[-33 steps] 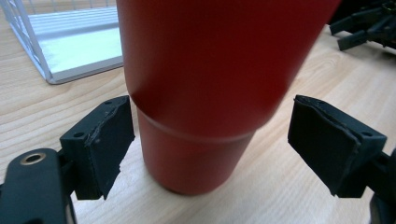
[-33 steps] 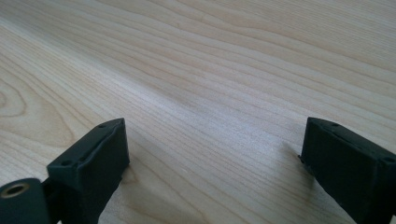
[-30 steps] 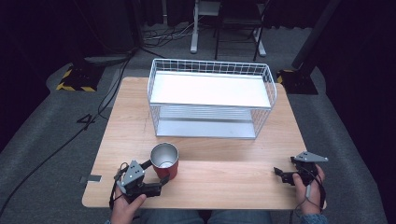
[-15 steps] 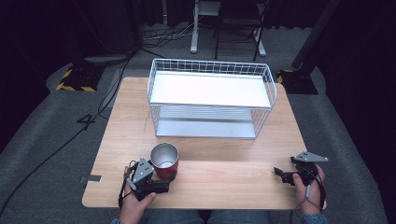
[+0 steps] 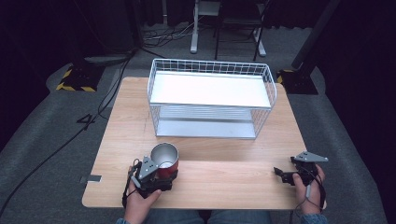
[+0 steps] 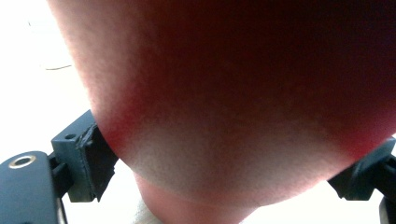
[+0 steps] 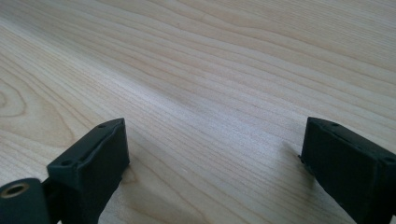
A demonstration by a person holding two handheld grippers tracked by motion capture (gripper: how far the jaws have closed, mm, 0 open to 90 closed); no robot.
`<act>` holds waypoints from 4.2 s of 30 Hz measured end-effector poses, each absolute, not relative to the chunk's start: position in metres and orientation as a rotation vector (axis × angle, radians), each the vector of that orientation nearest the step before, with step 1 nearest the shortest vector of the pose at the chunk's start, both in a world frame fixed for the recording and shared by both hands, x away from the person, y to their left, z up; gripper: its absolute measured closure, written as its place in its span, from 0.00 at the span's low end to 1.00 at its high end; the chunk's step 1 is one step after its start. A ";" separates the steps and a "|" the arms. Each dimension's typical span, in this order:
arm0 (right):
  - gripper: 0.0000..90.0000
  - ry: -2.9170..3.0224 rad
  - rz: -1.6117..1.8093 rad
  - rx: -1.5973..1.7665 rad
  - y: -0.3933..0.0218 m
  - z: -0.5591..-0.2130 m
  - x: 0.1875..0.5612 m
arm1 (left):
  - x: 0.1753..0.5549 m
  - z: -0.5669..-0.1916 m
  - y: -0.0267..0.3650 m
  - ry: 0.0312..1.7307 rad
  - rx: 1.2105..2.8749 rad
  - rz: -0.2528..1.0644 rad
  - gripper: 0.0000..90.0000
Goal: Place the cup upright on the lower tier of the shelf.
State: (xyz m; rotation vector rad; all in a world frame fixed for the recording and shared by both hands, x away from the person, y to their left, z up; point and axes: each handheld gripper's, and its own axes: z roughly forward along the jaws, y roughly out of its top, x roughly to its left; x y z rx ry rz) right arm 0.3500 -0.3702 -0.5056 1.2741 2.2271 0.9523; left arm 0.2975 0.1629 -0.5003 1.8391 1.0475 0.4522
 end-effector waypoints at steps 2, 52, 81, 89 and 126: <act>0.09 2.227 0.952 1.274 -0.370 -0.506 0.350 | 0.298 -0.500 0.163 1.055 1.845 0.449 0.14; 0.00 2.229 0.929 1.304 -0.369 -0.506 0.353 | 0.311 -0.464 0.158 0.982 1.850 0.470 0.18; 0.00 2.232 0.932 1.303 -0.368 -0.507 0.353 | 0.356 -0.435 0.118 0.891 1.828 0.472 0.18; 0.00 2.231 0.932 1.304 -0.368 -0.507 0.353 | 0.372 -0.440 0.100 0.863 1.845 0.474 0.18; 0.00 2.229 0.930 1.307 -0.368 -0.506 0.353 | 0.442 -0.473 0.042 0.904 1.820 0.568 0.18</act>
